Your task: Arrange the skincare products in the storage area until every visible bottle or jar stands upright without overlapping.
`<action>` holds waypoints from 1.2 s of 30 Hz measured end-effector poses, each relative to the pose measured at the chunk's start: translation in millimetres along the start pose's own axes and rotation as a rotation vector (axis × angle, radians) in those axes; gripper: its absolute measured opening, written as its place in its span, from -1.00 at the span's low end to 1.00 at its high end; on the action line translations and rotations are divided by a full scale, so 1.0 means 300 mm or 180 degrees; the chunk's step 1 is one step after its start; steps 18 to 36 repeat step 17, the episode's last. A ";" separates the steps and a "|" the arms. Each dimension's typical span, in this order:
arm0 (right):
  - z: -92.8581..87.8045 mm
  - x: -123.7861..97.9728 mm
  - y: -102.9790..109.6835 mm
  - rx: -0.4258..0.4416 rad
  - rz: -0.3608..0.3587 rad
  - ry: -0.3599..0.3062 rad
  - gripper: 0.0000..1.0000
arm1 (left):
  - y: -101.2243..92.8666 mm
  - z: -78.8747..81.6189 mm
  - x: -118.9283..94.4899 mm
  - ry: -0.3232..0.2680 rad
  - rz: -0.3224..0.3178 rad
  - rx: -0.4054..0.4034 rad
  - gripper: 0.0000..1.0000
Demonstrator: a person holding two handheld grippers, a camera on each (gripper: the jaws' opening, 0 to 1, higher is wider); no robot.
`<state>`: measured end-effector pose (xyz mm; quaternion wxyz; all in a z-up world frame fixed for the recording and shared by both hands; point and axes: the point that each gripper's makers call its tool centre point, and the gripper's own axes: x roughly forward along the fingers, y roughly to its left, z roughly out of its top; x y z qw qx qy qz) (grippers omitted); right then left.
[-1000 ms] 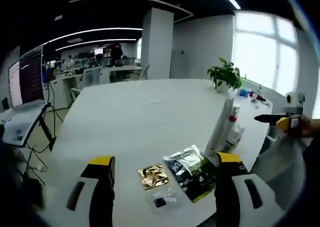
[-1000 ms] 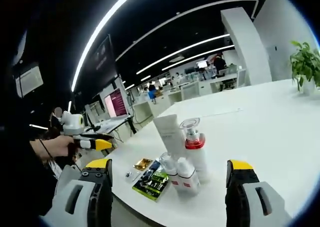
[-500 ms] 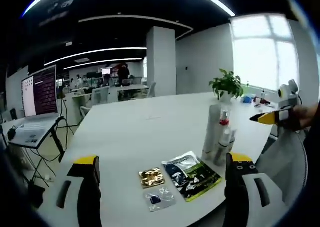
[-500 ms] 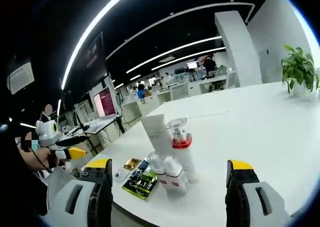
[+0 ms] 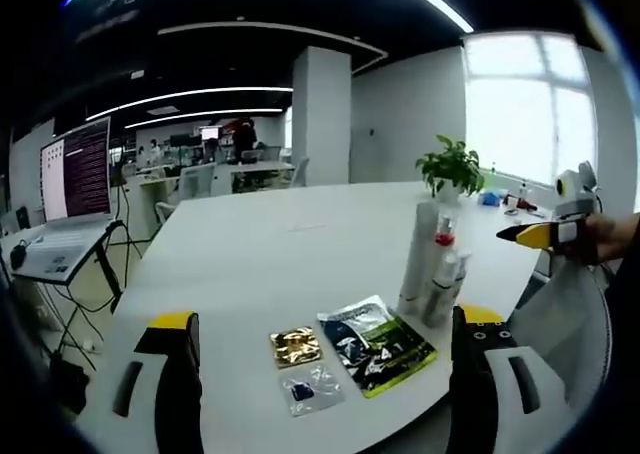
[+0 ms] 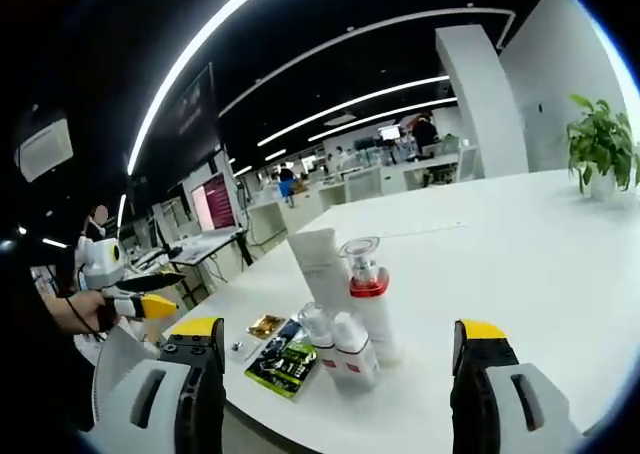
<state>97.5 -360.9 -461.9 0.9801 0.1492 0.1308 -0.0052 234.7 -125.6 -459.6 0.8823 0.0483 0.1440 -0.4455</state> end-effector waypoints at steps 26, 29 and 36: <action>0.002 -0.004 -0.007 -0.0026 -0.0060 0.0016 0.99 | -0.026 -0.022 0.001 0.0086 -0.0116 -0.0041 0.98; 0.002 -0.004 -0.007 -0.0026 -0.0060 0.0016 0.99 | -0.026 -0.022 0.001 0.0086 -0.0116 -0.0041 0.98; 0.002 -0.004 -0.007 -0.0026 -0.0060 0.0016 0.99 | -0.026 -0.022 0.001 0.0086 -0.0116 -0.0041 0.98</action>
